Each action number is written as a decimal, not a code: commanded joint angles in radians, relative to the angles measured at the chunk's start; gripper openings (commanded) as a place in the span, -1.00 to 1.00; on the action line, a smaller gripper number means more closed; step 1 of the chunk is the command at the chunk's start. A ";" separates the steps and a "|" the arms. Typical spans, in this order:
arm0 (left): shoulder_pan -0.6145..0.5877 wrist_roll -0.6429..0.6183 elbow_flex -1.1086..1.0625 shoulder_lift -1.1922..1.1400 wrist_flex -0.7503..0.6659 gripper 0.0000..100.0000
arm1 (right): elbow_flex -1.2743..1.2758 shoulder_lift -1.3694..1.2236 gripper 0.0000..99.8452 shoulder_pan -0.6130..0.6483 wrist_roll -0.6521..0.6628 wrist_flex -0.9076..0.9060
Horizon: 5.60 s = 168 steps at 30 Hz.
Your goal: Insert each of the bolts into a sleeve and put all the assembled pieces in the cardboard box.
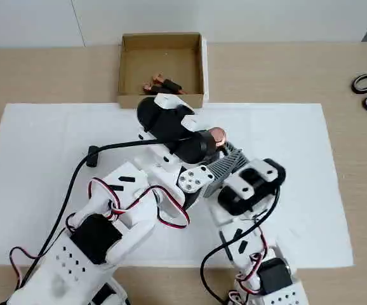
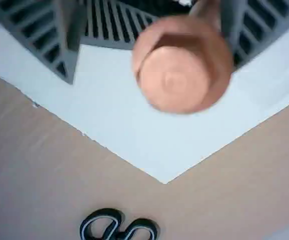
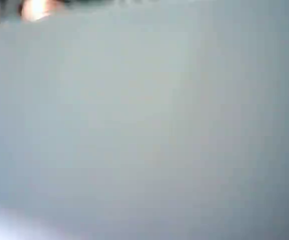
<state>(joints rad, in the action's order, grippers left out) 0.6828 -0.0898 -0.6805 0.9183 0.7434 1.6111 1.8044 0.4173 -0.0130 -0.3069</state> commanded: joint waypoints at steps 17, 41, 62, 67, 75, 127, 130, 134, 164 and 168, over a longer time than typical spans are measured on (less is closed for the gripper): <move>-0.118 0.055 0.079 0.012 0.052 -0.64 | -0.046 0.010 -0.99 -0.013 -0.006 -0.005; -0.258 0.150 0.077 0.310 0.235 -0.64 | -0.038 0.010 -0.99 -0.008 -0.005 0.182; -0.486 0.149 -0.047 0.313 0.227 -0.64 | -0.038 0.008 -0.99 -0.010 -0.006 0.134; -0.512 0.149 -0.050 0.313 0.137 -0.64 | -0.055 0.010 -0.99 0.018 -0.008 0.085; -0.514 0.083 -0.156 0.313 0.100 -0.64 | -0.087 0.010 -0.99 -0.001 -0.006 0.093; -0.786 -0.049 -0.578 0.313 -0.210 -0.64 | -2.025 -2.442 -0.99 -0.068 0.170 0.400; -0.786 -0.049 -0.578 0.313 -0.210 -0.64 | -2.232 -2.631 -0.99 -0.065 0.170 0.394; -0.786 -0.049 -0.578 0.313 -0.210 -0.64 | -2.489 -2.856 -0.99 -0.067 0.175 0.389; -0.786 -0.049 -0.578 0.313 -0.210 -0.64 | -2.803 -3.146 -0.65 -0.045 0.362 0.033; -0.786 -0.049 -0.578 0.313 -0.210 -0.64 | -2.812 -3.145 -0.62 -0.045 0.362 0.033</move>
<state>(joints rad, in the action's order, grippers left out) -0.1089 -0.1404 -1.2635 1.2221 0.5562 -1.1661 -1.3518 0.3851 0.3383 -0.2685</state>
